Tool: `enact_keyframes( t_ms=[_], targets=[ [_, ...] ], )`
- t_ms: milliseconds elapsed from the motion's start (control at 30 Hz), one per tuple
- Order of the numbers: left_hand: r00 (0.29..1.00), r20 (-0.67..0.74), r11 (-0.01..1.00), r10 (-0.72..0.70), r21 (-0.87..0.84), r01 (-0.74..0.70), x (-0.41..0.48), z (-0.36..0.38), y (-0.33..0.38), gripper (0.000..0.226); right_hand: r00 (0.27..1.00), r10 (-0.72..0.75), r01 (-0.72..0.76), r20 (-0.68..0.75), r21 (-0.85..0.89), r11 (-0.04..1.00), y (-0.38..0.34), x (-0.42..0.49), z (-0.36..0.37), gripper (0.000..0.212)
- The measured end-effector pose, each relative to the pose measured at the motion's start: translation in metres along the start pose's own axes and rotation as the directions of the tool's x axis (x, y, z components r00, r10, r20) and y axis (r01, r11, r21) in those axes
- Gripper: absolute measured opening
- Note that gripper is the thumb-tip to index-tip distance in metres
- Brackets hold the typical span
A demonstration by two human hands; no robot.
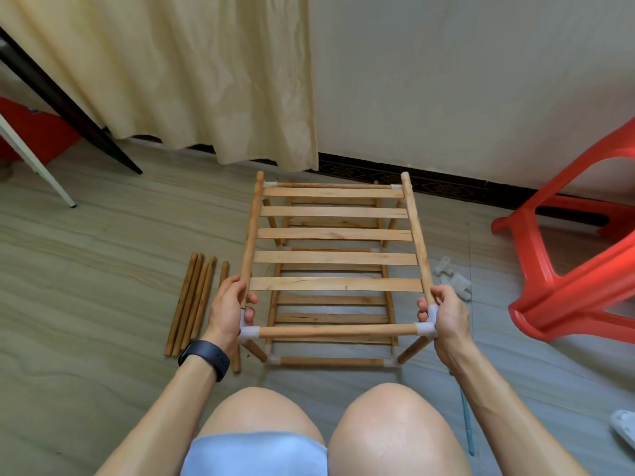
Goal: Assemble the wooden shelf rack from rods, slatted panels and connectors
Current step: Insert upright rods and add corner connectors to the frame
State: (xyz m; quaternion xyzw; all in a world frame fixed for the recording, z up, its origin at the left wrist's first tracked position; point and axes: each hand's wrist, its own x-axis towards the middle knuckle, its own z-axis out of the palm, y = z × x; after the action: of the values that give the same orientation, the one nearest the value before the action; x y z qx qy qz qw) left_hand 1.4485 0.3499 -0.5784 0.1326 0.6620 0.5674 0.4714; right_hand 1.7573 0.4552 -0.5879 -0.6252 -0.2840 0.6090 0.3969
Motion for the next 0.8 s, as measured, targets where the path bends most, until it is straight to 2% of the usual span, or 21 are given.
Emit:
enact_keyframes(
  t_ms=[133,267,433,633,800],
  targets=[
    [0.997,-0.055,0.998,-0.057,0.015,0.057,-0.001,0.000,-0.002,0.029,0.999,-0.040,0.038,-0.031,-0.082,0.996,0.003,-0.003,0.002,0.027],
    [0.994,-0.083,0.998,-0.069,0.006,0.069,0.000,0.001,-0.002,0.034,0.990,-0.132,0.136,0.043,-0.125,0.983,0.002,-0.005,0.002,0.029],
    [0.995,-0.006,0.992,-0.100,-0.083,0.099,-0.007,-0.004,0.001,0.027,0.972,-0.195,0.219,0.129,-0.204,0.954,0.004,-0.005,-0.001,0.029],
    [0.993,0.050,0.981,-0.108,-0.154,0.114,-0.007,-0.010,0.001,0.019,0.977,-0.185,0.204,0.105,-0.222,0.953,0.002,-0.002,0.001,0.028],
    [0.997,0.037,0.988,-0.075,-0.133,0.079,-0.008,-0.008,0.000,0.021,0.982,-0.167,0.182,0.084,-0.236,0.954,0.002,-0.002,0.002,0.027]
  ],
)
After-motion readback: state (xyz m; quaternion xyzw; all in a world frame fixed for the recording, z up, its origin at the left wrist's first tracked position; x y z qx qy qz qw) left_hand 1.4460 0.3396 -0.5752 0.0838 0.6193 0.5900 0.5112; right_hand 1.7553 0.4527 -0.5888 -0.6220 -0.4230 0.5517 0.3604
